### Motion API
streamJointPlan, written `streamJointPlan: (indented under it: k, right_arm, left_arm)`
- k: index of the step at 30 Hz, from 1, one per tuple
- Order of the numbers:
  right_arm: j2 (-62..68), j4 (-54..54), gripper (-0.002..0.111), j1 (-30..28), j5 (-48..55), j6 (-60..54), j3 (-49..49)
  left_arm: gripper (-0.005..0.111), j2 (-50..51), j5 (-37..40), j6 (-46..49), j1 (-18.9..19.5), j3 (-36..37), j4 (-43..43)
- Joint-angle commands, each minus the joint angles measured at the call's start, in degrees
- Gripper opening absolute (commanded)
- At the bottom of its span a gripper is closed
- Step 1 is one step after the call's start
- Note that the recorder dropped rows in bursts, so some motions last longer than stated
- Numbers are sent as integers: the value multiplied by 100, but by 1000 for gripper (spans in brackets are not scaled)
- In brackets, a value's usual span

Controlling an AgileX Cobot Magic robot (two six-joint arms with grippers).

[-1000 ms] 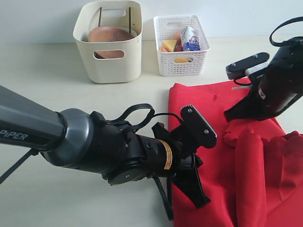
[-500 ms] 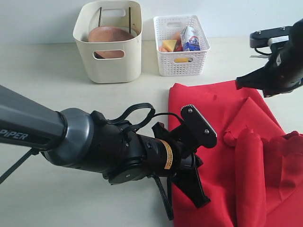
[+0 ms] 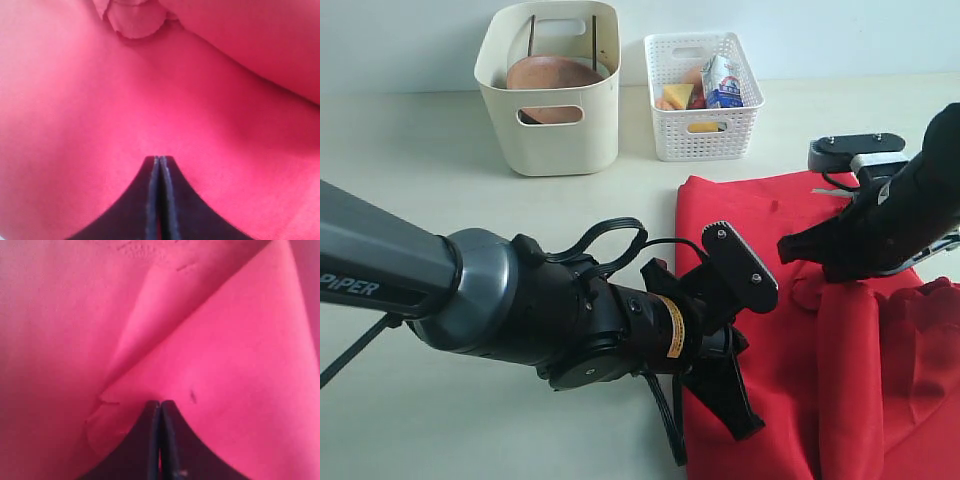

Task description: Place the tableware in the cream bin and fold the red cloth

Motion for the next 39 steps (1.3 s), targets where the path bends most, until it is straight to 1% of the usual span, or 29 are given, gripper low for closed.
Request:
streamJointPlan:
  k: [1, 4, 7, 10, 15, 16, 18, 20, 23, 25, 27, 30, 33, 36, 39]
  right_arm:
    - [-49, 1131, 0, 4, -279, -1117, 161]
    - [-49, 1944, 0, 4, -198, -1957, 161]
    - [-11, 2402, 0, 4, -198, -2403, 164]
    - [180, 2503, 0, 4, -103, -2593, 164]
    - [461, 2429, 0, 4, -418, -2728, 164]
    - [449, 2269, 0, -6, -475, -2717, 164]
    - [334, 1541, 0, -6, -699, -2257, 164]
    - [229, 331, 0, -84, -875, -1260, 164]
    - [229, -1456, 0, -529, -894, 251, -47]
    - [205, -2033, 0, -876, -457, 1096, -410]
    - [17, -1925, 0, -929, 176, 1148, -692]
    - [-452, -1153, 0, -788, 342, 593, -665]
    - [-843, -322, 0, -537, 320, -173, -485]
    - [-1034, 338, 0, -214, 192, -691, -179]
    - [-996, 417, 0, 10, 49, -730, 159]
  left_arm:
    - [1, 13, 239, 17, -15, 42, -8]
    - [1, 13, 239, 17, -15, 42, -8]
    - [1, 13, 239, 17, -15, 42, -8]
    - [1, 13, 239, 17, -15, 42, -8]
    - [1, 13, 252, 17, -15, 42, -8]
    - [1, 13, 252, 17, -15, 42, -8]
    - [1, 13, 303, 17, -15, 42, -8]
    - [1, 13, 336, 17, -15, 42, -8]
    - [1, 13, 350, 17, -15, 42, -8]
    - [1, 13, 360, 17, -15, 42, -8]
    - [1, 13, 349, 17, -15, 42, -8]
    - [1, 13, 349, 17, -5, 42, -8]
    - [1, 13, 349, 17, -5, 42, -8]
    - [1, 13, 314, 17, 22, 42, -8]
    - [1, 13, 314, 17, 95, 42, -8]
